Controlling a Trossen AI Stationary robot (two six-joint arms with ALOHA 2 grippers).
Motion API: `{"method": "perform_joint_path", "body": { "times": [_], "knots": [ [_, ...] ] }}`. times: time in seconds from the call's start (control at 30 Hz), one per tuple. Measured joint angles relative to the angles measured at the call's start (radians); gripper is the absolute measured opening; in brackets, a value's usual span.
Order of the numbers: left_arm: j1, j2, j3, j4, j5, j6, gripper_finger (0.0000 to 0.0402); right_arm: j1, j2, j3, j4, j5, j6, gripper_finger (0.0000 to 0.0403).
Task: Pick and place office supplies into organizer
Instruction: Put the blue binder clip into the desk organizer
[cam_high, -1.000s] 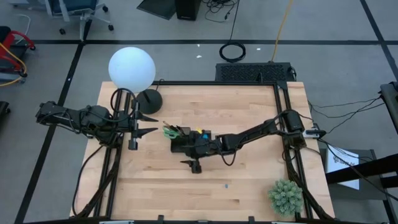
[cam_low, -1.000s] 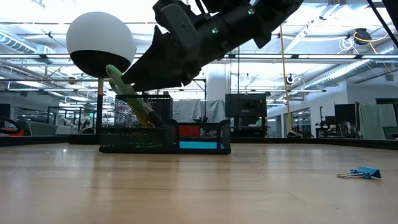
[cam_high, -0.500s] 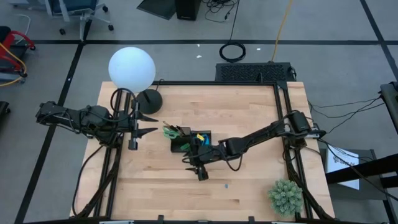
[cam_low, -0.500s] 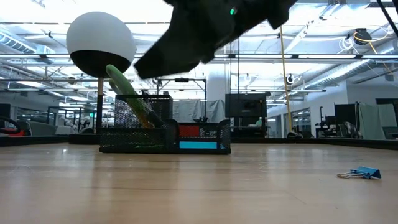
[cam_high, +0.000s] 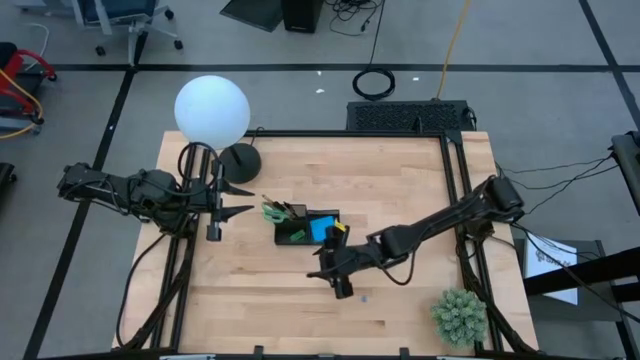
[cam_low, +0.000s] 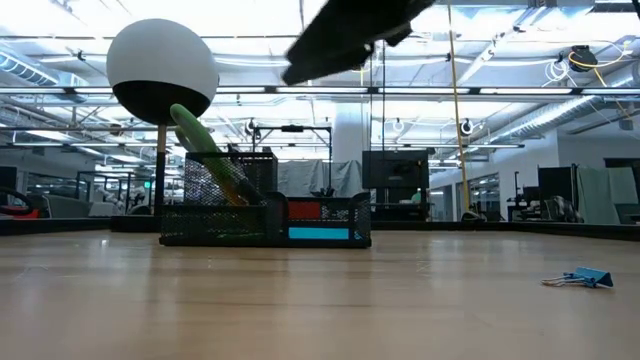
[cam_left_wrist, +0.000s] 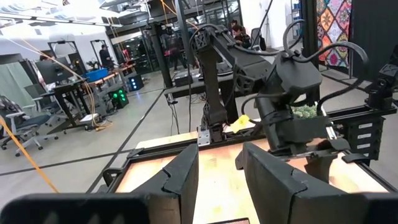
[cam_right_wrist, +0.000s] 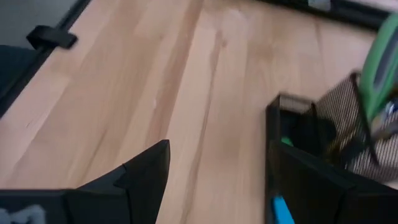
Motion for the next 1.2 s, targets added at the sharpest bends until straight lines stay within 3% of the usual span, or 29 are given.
{"method": "perform_joint_path", "body": {
  "times": [0.77, 1.03, 1.2],
  "knots": [
    [0.0, 0.0, 0.0, 0.004, 0.0, 0.008, 0.0131, 0.148, -0.007, 0.083, -0.36, -0.004, 0.252, 0.0263],
    [0.0, 0.0, 0.0, 0.006, 0.0, -0.002, 0.0131, 0.18, -0.007, 0.082, -0.535, -0.11, 0.429, 0.0263],
    [0.0, 0.0, 0.0, 0.007, 0.0, -0.001, 0.0131, 0.191, 0.014, 0.082, -0.555, -0.187, 0.472, 0.0263]
  ]
}}
